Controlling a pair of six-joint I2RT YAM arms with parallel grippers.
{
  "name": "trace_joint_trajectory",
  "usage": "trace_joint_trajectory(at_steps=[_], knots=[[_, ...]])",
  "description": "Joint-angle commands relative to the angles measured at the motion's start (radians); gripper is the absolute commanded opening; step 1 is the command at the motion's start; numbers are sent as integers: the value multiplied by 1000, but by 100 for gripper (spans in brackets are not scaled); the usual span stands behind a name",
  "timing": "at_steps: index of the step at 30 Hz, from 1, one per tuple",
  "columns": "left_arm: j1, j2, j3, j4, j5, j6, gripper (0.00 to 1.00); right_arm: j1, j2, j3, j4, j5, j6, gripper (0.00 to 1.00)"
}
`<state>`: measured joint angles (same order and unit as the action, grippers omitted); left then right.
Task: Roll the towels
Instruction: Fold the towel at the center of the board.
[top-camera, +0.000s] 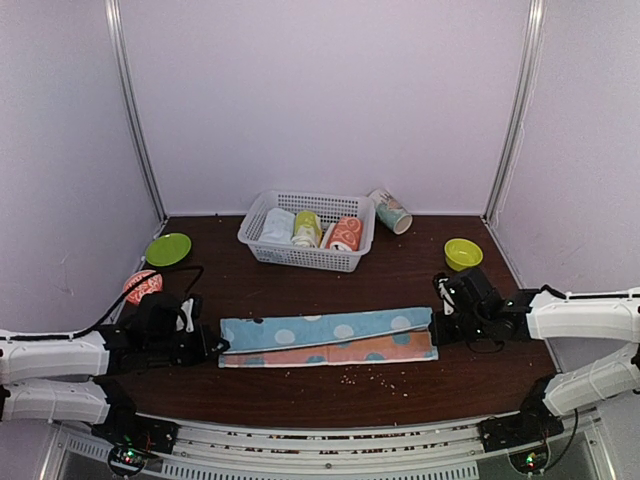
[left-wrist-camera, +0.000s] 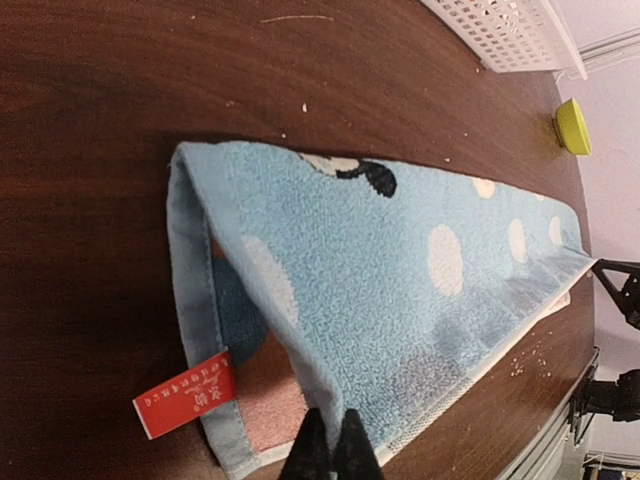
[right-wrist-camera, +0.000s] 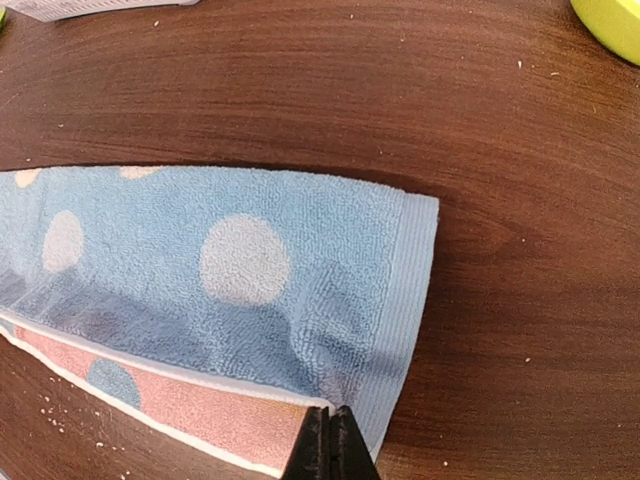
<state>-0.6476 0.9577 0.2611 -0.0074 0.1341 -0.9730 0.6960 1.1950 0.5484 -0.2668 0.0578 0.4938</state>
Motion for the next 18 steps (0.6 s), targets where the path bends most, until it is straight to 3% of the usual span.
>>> trace_joint_trajectory(at_steps=[1, 18], knots=[[-26, 38, -2, 51, -13, -15, 0, 3, -12, -24, 18, 1, 18, 0], [-72, 83, 15, 12, -63, -33, 0, 9, -10, -45, 27, -29, 21, 0]])
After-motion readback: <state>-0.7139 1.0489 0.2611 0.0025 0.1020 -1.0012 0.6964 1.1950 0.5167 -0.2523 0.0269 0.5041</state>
